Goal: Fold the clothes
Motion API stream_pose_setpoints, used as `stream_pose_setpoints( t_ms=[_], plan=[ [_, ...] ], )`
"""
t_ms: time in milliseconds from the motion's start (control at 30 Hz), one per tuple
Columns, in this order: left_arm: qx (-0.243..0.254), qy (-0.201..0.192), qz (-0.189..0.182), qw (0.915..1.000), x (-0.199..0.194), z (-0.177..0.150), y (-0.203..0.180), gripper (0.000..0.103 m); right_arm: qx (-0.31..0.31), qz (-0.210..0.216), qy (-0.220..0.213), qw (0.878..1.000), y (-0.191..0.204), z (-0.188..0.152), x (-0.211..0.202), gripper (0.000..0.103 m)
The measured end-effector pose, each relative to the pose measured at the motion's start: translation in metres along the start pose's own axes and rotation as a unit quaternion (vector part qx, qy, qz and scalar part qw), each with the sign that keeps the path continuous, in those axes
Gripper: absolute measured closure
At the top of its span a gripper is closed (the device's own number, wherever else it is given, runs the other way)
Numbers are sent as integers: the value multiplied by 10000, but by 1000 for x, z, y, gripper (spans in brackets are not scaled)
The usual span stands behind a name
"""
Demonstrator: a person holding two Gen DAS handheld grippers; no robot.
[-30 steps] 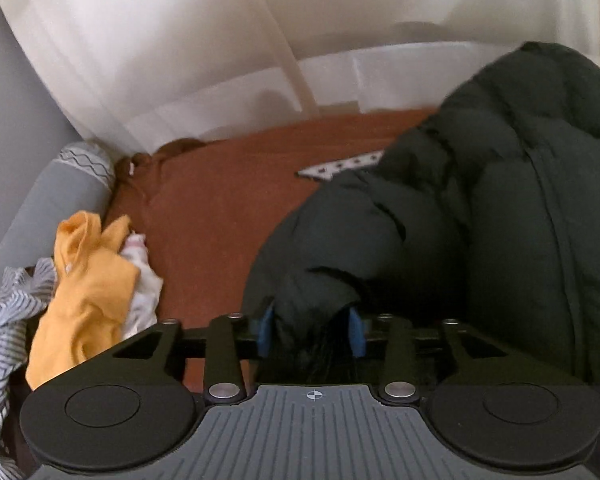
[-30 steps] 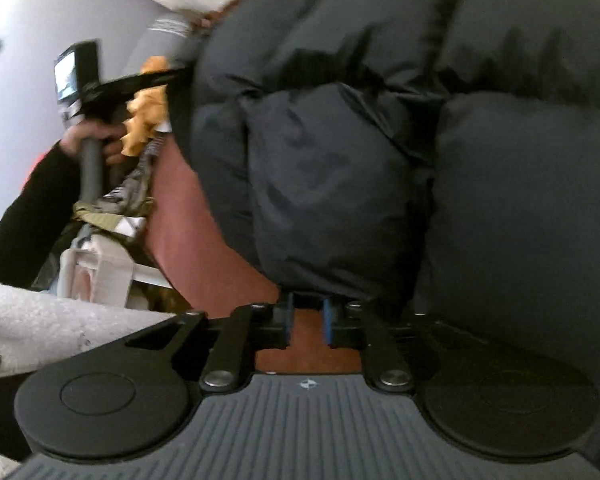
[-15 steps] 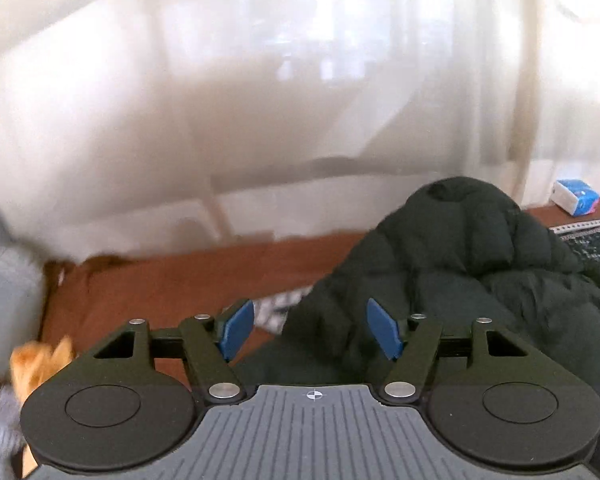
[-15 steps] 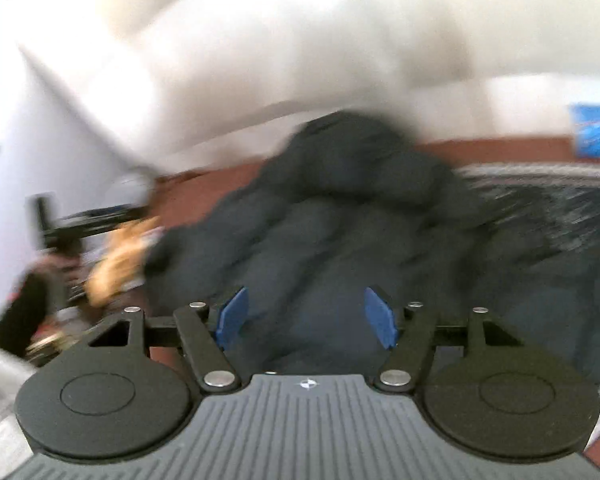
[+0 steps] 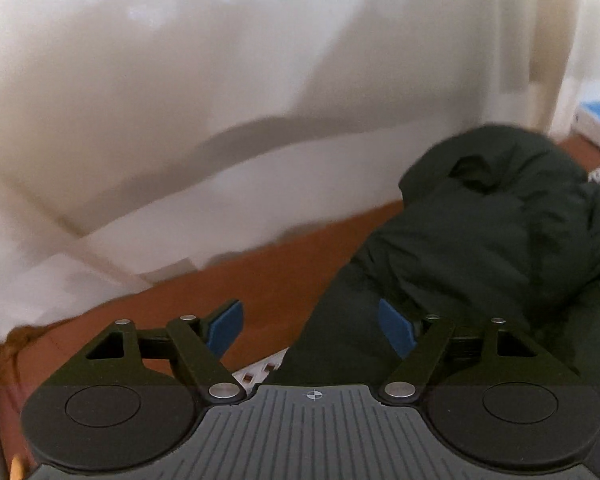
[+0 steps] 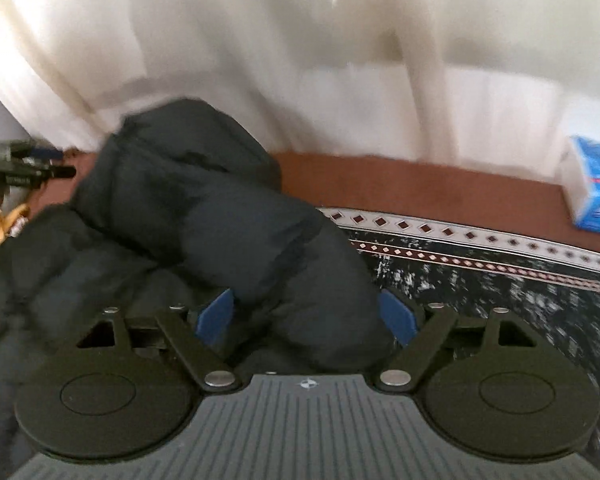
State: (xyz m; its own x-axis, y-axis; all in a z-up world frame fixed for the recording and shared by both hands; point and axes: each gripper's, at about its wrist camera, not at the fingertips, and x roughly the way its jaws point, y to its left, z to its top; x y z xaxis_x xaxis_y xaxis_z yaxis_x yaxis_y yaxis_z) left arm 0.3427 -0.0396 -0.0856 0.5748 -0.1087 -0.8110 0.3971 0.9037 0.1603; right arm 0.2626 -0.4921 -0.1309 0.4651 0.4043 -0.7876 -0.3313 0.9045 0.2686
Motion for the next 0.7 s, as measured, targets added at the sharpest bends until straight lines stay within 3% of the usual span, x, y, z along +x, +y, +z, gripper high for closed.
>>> stream_pose_setpoints(
  t_ms=[200, 233, 267, 300, 333, 367, 467, 600, 700],
  plan=[
    [88, 398, -465, 9981, 35, 7, -8, 20, 40, 148, 354, 9993, -24, 4, 47, 20],
    [83, 470, -568, 9972, 40, 6, -11, 29, 56, 262, 444, 9987, -25, 3, 50, 25],
    [71, 557, -670, 9962, 43, 6, -14, 69, 81, 436, 567, 9974, -26, 2, 52, 49],
    [53, 658, -771, 9948, 46, 5, -17, 86, 102, 581, 690, 9959, -25, 1, 53, 70],
    [36, 759, -872, 9933, 49, 4, -20, 92, 95, 634, 758, 9951, -24, 2, 51, 74],
    [96, 750, -888, 9932, 48, 4, -25, 96, 19, 607, 740, 9954, -21, 3, 45, 86],
    [276, 376, -746, 9961, 32, 7, -37, 102, -270, 396, 390, 9981, -12, 15, 14, 95],
    [-35, -328, -472, 9983, 15, 28, -38, 103, -631, 69, -432, 9971, -4, 38, -40, 97],
    [-262, -771, -124, 9966, 11, 48, -40, 103, -707, -408, -910, 9925, -12, 57, -57, 97]
  ],
)
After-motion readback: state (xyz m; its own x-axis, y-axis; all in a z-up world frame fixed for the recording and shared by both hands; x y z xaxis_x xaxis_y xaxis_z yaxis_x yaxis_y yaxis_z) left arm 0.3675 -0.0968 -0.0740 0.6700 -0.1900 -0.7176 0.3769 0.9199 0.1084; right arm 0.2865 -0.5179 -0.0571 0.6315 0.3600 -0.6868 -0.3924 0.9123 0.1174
